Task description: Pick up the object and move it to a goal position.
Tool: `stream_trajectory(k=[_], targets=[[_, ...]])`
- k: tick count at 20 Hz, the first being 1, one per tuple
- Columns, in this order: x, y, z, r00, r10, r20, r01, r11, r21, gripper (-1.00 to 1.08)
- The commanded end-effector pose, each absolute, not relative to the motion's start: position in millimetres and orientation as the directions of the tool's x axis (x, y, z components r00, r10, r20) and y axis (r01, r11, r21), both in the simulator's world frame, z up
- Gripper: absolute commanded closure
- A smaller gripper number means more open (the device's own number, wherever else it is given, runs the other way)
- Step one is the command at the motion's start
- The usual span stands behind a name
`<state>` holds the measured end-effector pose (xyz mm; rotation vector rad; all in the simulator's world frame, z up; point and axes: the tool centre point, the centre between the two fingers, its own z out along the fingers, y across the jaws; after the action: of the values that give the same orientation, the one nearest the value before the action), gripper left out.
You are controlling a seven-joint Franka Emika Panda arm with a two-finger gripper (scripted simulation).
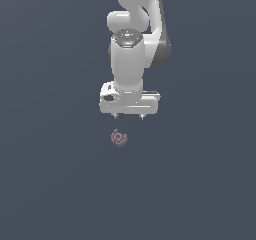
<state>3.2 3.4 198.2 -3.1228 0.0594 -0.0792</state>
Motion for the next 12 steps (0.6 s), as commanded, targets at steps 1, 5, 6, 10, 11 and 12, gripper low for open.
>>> stream_trajectory(k=[1,5,6,10,11,12], targets=[[3.0,4.4,198.8,0.998,-0.042,0.051,-0.041,-0.999,-0.021,-0.92],[3.3,3.1,197.4,0.998,-0.030,0.050,-0.029,-0.999,-0.018,-0.92],[3.4,2.8,196.9,0.998,-0.024,0.050,-0.023,-1.000,-0.017,-0.92],[4.1,1.2,193.5,0.999,0.013,0.049,0.014,-1.000,-0.014,-0.92],[4.4,0.6,192.3,0.999,0.026,0.048,0.026,-1.000,-0.013,-0.92],[4.6,0.0,191.1,0.998,0.039,0.048,0.040,-0.999,-0.011,-0.92]])
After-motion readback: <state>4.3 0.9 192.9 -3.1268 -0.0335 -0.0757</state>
